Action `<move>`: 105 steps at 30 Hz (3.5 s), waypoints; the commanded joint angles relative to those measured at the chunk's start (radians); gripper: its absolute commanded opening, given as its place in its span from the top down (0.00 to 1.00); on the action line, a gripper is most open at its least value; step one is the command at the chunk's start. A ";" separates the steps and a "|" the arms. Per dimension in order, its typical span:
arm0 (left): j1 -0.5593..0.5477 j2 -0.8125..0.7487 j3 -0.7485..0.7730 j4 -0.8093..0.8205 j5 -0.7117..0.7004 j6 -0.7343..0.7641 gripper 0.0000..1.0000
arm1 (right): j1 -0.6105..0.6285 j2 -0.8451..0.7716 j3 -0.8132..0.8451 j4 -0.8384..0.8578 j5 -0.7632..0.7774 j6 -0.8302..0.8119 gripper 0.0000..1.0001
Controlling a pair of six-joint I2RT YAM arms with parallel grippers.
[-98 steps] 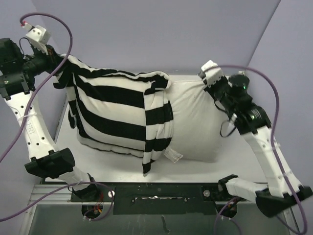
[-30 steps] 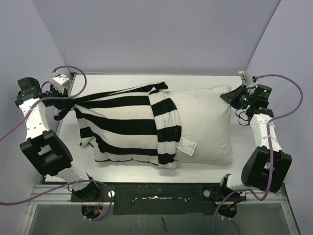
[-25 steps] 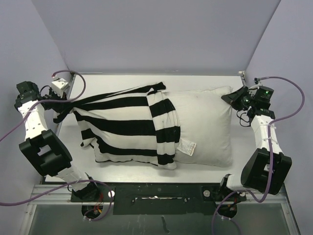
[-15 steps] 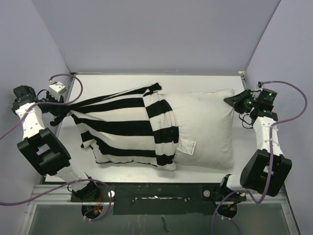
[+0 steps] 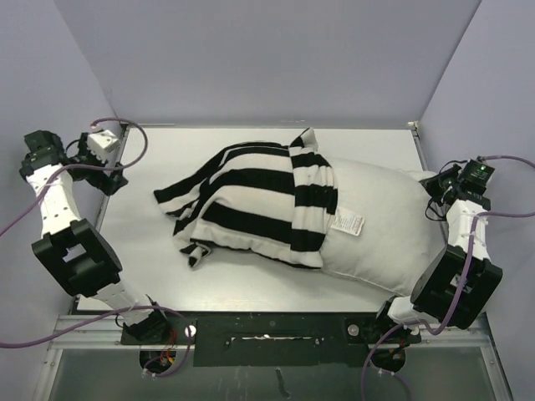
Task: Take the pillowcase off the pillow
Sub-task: Remove the pillow from the pillowcase.
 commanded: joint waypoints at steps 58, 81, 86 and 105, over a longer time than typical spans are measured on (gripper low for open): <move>-0.407 -0.135 -0.442 0.200 -0.051 -0.140 1.00 | 0.191 -0.407 -0.195 -0.164 -0.030 -0.146 0.02; -0.399 -0.154 -0.436 0.197 -0.124 -0.080 1.00 | 0.494 -0.213 -0.314 0.248 -0.089 -0.032 1.00; -0.313 -0.145 -0.397 0.194 -0.191 -0.004 1.00 | 0.377 -0.269 -0.275 0.128 0.012 -0.081 1.00; 0.009 -0.067 -0.370 0.305 -0.266 0.215 1.00 | 0.037 -0.137 -0.173 0.087 -0.003 -0.035 1.00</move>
